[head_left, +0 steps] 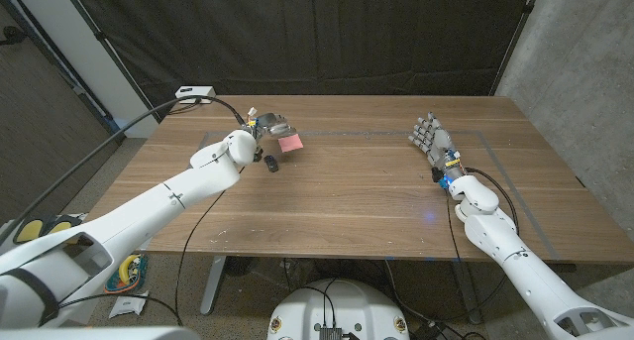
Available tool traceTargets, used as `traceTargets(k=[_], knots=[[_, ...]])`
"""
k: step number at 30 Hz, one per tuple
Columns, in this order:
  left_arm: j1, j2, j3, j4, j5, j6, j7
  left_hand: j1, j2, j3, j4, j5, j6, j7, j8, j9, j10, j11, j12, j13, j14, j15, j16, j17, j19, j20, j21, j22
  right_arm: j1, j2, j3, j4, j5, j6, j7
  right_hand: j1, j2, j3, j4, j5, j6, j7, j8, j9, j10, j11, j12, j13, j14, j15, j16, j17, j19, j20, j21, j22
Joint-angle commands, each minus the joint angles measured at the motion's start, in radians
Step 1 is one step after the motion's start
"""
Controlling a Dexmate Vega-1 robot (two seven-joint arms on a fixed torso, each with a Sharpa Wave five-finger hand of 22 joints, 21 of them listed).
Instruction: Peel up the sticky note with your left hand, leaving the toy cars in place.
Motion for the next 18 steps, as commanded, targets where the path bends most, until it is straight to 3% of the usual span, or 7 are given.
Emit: traceTargets(k=[1, 8, 18], knots=[[-0.097, -0.028, 0.116, 0.027, 0.163, 0.117, -0.084, 0.032, -0.007, -0.009, -0.002, 0.006, 0.032, -0.003, 0.007, 0.003, 0.028, -0.007, 0.01, 0.002, 0.03, -0.014, 0.009, 0.004, 0.018, 0.001, -0.001, 0.003, 0.009, 0.005, 0.004, 0.029, 0.002, 0.013, 0.014, 0.01, -0.004, 0.009, 0.0, -0.004, 0.012, -0.001, 0.01, 0.005, 0.01, 0.003, 0.009, 0.001, 0.002, 0.003, 0.006, 0.004, 0.002, 0.01, 0.0, 0.005], [-0.147, -0.04, 0.166, 0.053, 0.221, 0.145, -0.159, 0.084, -0.037, -0.022, -0.006, 0.014, 0.076, -0.009, 0.012, 0.004, 0.067, -0.028, 0.016, 0.004, 0.059, -0.03, 0.013, 0.005, 0.044, -0.009, -0.003, 0.003, 0.015, 0.009, 0.006, 0.046, 0.003, 0.017, 0.02, 0.01, -0.005, 0.01, 0.0, -0.006, 0.015, -0.001, 0.01, 0.005, 0.011, 0.003, 0.008, 0.002, 0.003, 0.003, 0.006, 0.004, 0.002, 0.011, 0.0, 0.005], [-0.222, -0.058, 0.241, 0.095, 0.305, 0.172, -0.279, 0.161, -0.051, -0.027, -0.006, 0.024, 0.128, -0.017, 0.019, 0.005, 0.093, -0.043, 0.014, 0.005, 0.084, -0.05, 0.015, 0.006, 0.066, -0.02, -0.007, 0.003, 0.023, 0.017, 0.008, 0.068, 0.002, 0.025, 0.024, 0.009, -0.005, 0.011, 0.0, -0.009, 0.022, -0.001, 0.01, 0.006, 0.011, 0.003, 0.007, 0.002, 0.003, 0.003, 0.005, 0.004, 0.002, 0.01, -0.001, 0.005]])
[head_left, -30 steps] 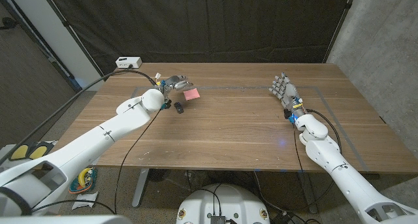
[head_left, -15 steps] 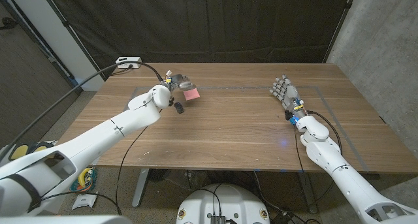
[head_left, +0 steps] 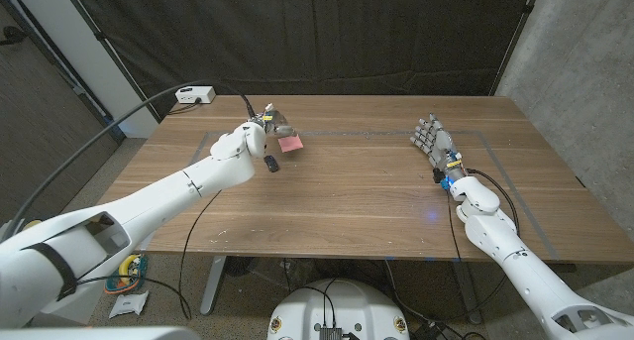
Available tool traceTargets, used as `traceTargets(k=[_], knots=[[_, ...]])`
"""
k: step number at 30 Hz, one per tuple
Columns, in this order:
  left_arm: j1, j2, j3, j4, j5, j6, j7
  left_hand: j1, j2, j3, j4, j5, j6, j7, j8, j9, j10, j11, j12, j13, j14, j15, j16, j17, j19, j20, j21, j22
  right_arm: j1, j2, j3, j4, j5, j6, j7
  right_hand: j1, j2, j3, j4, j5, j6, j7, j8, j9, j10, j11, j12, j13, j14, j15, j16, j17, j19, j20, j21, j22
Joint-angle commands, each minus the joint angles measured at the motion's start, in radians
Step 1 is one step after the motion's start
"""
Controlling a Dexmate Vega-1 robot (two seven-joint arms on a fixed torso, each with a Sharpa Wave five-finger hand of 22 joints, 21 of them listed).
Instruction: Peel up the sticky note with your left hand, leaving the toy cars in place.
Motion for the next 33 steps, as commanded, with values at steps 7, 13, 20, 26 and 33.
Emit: traceTargets(k=[7, 13, 20, 26, 33], knots=[[-0.136, -0.032, 0.14, 0.075, 0.167, 0.049, -0.21, 0.044, -0.012, -0.011, 0.001, 0.011, 0.017, -0.011, -0.001, 0.006, 0.02, -0.006, 0.006, 0.007, 0.008, -0.011, 0.001, 0.005, 0.011, 0.002, -0.011, 0.003, 0.01, 0.01, 0.006, 0.035, -0.002, 0.014, 0.005, 0.008, -0.006, 0.011, 0.001, -0.003, 0.021, 0.001, 0.012, 0.006, 0.011, 0.003, 0.005, 0.002, 0.004, 0.004, 0.005, 0.004, 0.002, 0.01, -0.001, 0.005], [-0.16, -0.045, 0.157, 0.094, 0.198, 0.042, -0.262, 0.059, -0.019, -0.017, 0.003, 0.013, 0.02, -0.017, -0.004, 0.007, 0.025, -0.012, 0.006, 0.009, 0.007, -0.014, -0.001, 0.005, 0.014, -0.003, -0.013, 0.003, 0.014, 0.017, 0.008, 0.05, -0.001, 0.026, 0.01, 0.008, -0.006, 0.011, 0.001, -0.004, 0.021, 0.001, 0.011, 0.006, 0.012, 0.004, 0.005, 0.002, 0.004, 0.003, 0.005, 0.004, 0.002, 0.011, -0.001, 0.005], [-0.211, -0.071, 0.213, 0.13, 0.264, 0.055, -0.359, 0.082, -0.024, -0.028, 0.007, 0.016, 0.036, -0.022, -0.004, 0.008, 0.053, -0.026, 0.013, 0.013, 0.014, -0.021, 0.0, 0.007, 0.017, -0.007, -0.018, 0.004, 0.017, 0.022, 0.011, 0.069, 0.002, 0.044, 0.021, 0.007, -0.007, 0.012, 0.002, -0.006, 0.022, 0.001, 0.01, 0.006, 0.013, 0.004, 0.004, 0.002, 0.004, 0.003, 0.004, 0.005, 0.002, 0.01, -0.001, 0.005], [-0.236, -0.09, 0.248, 0.148, 0.323, 0.066, -0.414, 0.092, -0.026, -0.037, 0.012, 0.016, 0.049, -0.026, -0.004, 0.008, 0.065, -0.029, 0.016, 0.015, 0.021, -0.029, 0.002, 0.008, 0.018, -0.009, -0.021, 0.004, 0.017, 0.027, 0.015, 0.081, 0.006, 0.052, 0.028, 0.006, -0.007, 0.012, 0.002, -0.007, 0.022, 0.0, 0.01, 0.006, 0.013, 0.004, 0.004, 0.002, 0.004, 0.003, 0.004, 0.005, 0.003, 0.01, -0.001, 0.005], [-0.241, -0.106, 0.258, 0.166, 0.36, 0.06, -0.443, 0.101, -0.026, -0.046, 0.016, 0.017, 0.057, -0.029, -0.005, 0.009, 0.084, -0.037, 0.021, 0.018, 0.035, -0.037, 0.007, 0.01, 0.02, -0.013, -0.024, 0.004, 0.014, 0.028, 0.018, 0.085, 0.008, 0.058, 0.029, 0.006, -0.007, 0.012, 0.002, -0.007, 0.023, 0.0, 0.009, 0.006, 0.014, 0.004, 0.003, 0.002, 0.005, 0.003, 0.004, 0.005, 0.003, 0.01, -0.001, 0.005]])
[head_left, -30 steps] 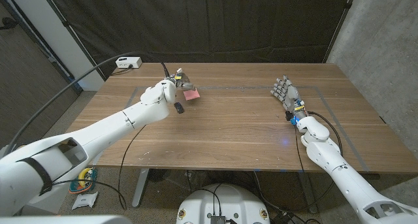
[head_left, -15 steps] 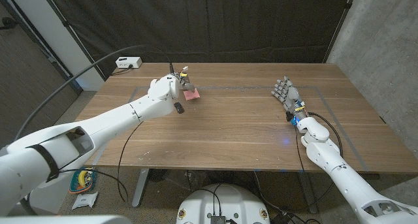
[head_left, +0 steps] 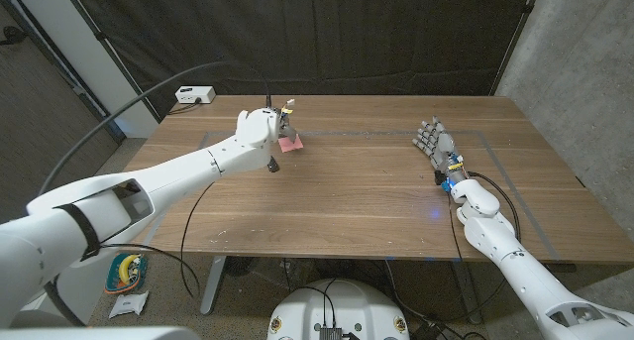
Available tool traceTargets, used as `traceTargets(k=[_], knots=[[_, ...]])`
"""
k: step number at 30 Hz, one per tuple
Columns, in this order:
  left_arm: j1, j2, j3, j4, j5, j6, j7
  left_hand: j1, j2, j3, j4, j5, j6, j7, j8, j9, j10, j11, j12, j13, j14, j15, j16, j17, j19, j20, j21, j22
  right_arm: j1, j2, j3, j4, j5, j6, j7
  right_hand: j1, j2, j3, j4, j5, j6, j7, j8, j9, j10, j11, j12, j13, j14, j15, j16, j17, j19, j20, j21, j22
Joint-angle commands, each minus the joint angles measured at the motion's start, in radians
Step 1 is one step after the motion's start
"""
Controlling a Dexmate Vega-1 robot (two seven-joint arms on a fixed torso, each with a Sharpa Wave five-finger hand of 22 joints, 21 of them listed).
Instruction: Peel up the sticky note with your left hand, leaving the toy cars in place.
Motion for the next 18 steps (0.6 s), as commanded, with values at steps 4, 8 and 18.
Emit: traceTargets(k=[4, 8, 18], knots=[[-0.047, -0.046, 0.071, 0.057, 0.123, 0.009, -0.108, 0.014, 0.005, -0.01, 0.003, 0.009, 0.014, -0.001, -0.001, 0.004, 0.023, -0.002, 0.01, 0.005, 0.014, -0.037, 0.009, 0.006, 0.007, -0.001, -0.006, 0.001, -0.003, 0.006, 0.009, 0.021, 0.008, 0.02, 0.013, 0.005, -0.007, 0.008, -0.002, 0.0, 0.012, 0.0, 0.002, 0.006, 0.003, 0.004, 0.003, 0.003, 0.005, 0.004, 0.004, 0.005, 0.003, 0.011, -0.001, 0.005], [-0.057, -0.061, 0.088, 0.074, 0.157, 0.009, -0.136, 0.019, 0.011, -0.014, 0.006, 0.008, 0.024, -0.001, -0.001, 0.005, 0.042, 0.0, 0.015, 0.007, 0.022, -0.041, 0.012, 0.008, 0.011, -0.004, -0.007, 0.002, -0.002, 0.009, 0.012, 0.031, 0.012, 0.023, 0.019, 0.005, -0.008, 0.008, -0.001, -0.001, 0.013, 0.0, 0.001, 0.006, 0.005, 0.004, 0.003, 0.003, 0.005, 0.004, 0.004, 0.005, 0.003, 0.011, -0.001, 0.005], [-0.065, -0.091, 0.109, 0.112, 0.228, 0.008, -0.174, 0.014, 0.011, -0.027, 0.013, 0.006, 0.028, -0.008, -0.004, 0.005, 0.049, -0.003, 0.015, 0.009, 0.023, -0.043, 0.013, 0.009, 0.008, -0.004, -0.011, 0.002, 0.003, 0.008, 0.015, 0.038, 0.011, 0.024, 0.026, 0.003, -0.009, 0.007, 0.0, -0.002, 0.014, 0.0, 0.001, 0.006, 0.006, 0.005, 0.003, 0.003, 0.005, 0.004, 0.004, 0.006, 0.003, 0.011, -0.001, 0.005]])
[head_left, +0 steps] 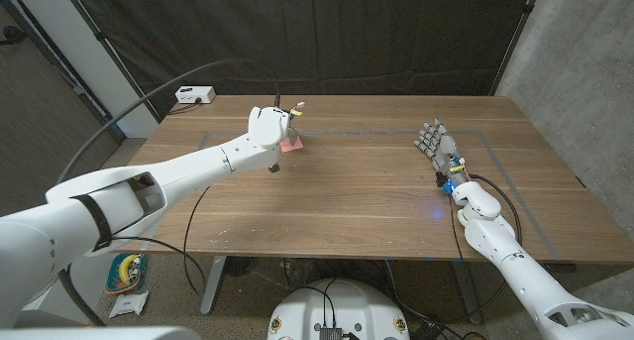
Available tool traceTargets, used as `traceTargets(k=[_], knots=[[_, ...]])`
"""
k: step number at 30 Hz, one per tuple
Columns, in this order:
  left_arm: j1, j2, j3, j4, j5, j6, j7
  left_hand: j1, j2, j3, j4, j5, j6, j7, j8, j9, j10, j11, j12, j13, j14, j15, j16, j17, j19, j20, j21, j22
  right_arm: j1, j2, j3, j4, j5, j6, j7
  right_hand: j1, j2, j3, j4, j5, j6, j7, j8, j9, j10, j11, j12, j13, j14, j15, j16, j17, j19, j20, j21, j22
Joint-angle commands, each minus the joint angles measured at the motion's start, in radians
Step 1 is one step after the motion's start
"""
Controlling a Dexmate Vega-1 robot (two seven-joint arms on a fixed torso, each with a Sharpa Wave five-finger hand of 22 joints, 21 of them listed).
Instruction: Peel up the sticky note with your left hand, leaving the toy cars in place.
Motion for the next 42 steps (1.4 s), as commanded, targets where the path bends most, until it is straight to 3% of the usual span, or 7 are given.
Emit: traceTargets(k=[1, 19, 29, 42], knots=[[-0.018, -0.044, 0.042, 0.058, 0.097, 0.002, -0.053, 0.002, -0.002, -0.009, 0.002, 0.006, 0.008, -0.003, -0.005, 0.005, 0.011, -0.002, 0.004, 0.004, 0.01, -0.043, 0.009, 0.005, 0.004, -0.002, -0.003, 0.002, 0.004, 0.001, 0.005, 0.013, 0.003, 0.007, 0.012, 0.003, -0.009, 0.007, 0.0, -0.002, 0.009, -0.001, 0.001, 0.006, 0.006, 0.005, 0.003, 0.003, 0.005, 0.004, 0.004, 0.006, 0.003, 0.011, -0.001, 0.006], [-0.008, -0.109, 0.045, 0.173, 0.109, -0.042, -0.012, 0.004, 0.001, -0.023, 0.005, 0.006, 0.002, -0.01, -0.014, 0.005, 0.028, -0.006, 0.006, 0.007, 0.024, -0.053, 0.014, 0.005, 0.008, -0.001, -0.006, 0.003, 0.015, 0.004, 0.01, 0.031, 0.002, 0.01, 0.018, 0.001, -0.011, 0.007, 0.001, -0.004, 0.011, -0.001, -0.001, 0.006, 0.011, 0.006, 0.003, 0.003, 0.006, 0.004, 0.003, 0.006, 0.003, 0.011, -0.002, 0.006], [-0.002, -0.118, 0.058, 0.191, 0.122, -0.049, 0.035, 0.023, 0.011, -0.028, 0.002, 0.008, 0.025, -0.014, -0.011, 0.005, 0.054, -0.022, 0.011, 0.009, 0.044, -0.064, 0.021, 0.005, 0.019, -0.008, -0.006, 0.003, 0.013, 0.012, 0.015, 0.044, 0.005, 0.026, 0.018, -0.001, -0.011, 0.008, 0.002, -0.005, 0.014, -0.001, -0.001, 0.006, 0.014, 0.007, 0.003, 0.003, 0.009, 0.004, 0.004, 0.006, 0.003, 0.012, -0.002, 0.006], [-0.002, -0.132, 0.1, 0.225, 0.172, -0.044, 0.037, 0.028, 0.011, -0.039, 0.003, 0.007, 0.037, -0.017, -0.012, 0.005, 0.07, -0.023, 0.014, 0.011, 0.053, -0.069, 0.023, 0.004, 0.024, -0.013, -0.008, 0.003, 0.009, 0.018, 0.017, 0.045, 0.004, 0.038, 0.017, -0.002, -0.013, 0.008, 0.003, -0.006, 0.019, -0.002, -0.001, 0.006, 0.02, 0.01, 0.003, 0.003, 0.014, 0.003, 0.005, 0.006, 0.007, 0.013, -0.001, 0.006]])
